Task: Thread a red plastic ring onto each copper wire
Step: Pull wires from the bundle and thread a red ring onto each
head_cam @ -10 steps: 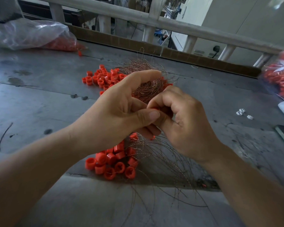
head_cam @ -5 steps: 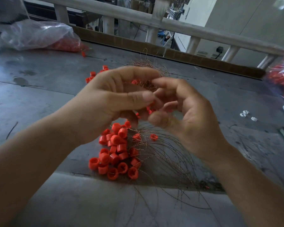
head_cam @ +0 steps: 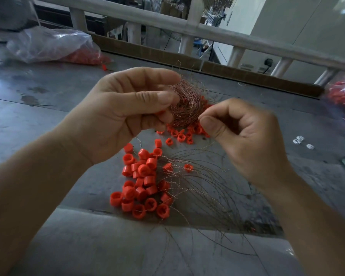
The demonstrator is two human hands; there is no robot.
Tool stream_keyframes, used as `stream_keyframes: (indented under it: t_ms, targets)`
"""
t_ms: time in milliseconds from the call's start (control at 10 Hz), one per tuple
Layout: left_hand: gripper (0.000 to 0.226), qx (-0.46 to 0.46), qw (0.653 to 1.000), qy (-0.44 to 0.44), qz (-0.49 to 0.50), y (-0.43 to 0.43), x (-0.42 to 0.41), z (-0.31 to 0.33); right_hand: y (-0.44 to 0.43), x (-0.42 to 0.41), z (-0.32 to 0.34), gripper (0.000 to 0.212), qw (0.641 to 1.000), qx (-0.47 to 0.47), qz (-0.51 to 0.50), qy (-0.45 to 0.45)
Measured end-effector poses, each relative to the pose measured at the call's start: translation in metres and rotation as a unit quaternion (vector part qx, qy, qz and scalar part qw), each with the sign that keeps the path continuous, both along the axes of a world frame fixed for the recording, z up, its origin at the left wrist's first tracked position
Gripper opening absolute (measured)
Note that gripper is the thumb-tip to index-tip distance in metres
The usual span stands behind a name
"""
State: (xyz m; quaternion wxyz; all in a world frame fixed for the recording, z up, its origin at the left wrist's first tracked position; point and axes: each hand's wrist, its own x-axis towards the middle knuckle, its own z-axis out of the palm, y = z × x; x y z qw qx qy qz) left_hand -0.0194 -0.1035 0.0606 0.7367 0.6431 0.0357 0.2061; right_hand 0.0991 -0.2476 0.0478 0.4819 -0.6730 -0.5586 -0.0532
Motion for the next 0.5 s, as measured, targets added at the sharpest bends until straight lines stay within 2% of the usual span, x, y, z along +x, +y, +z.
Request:
stream_keyframes:
  t_ms: [200, 300, 400, 500]
  targets:
    - [0.033, 0.11, 0.987, 0.109, 0.036, 0.027, 0.003, -0.008, 0.0, 0.004, -0.004, 0.007, 0.991, -0.123, -0.034, -0.033]
    - [0.02, 0.179, 0.965, 0.174, 0.076, 0.031, 0.007, -0.015, 0.001, 0.002, -0.008, 0.008, 0.981, -0.187, -0.023, -0.045]
    - [0.015, 0.243, 0.931, 0.204, 0.18, 0.04, 0.016, -0.03, 0.003, 0.003, -0.012, 0.008, 0.964, -0.26, -0.017, -0.063]
    - [0.012, 0.39, 0.841, 0.214, 0.307, 0.048, 0.026, -0.044, 0.003, 0.004, -0.013, 0.01, 0.953, -0.296, -0.016, -0.066]
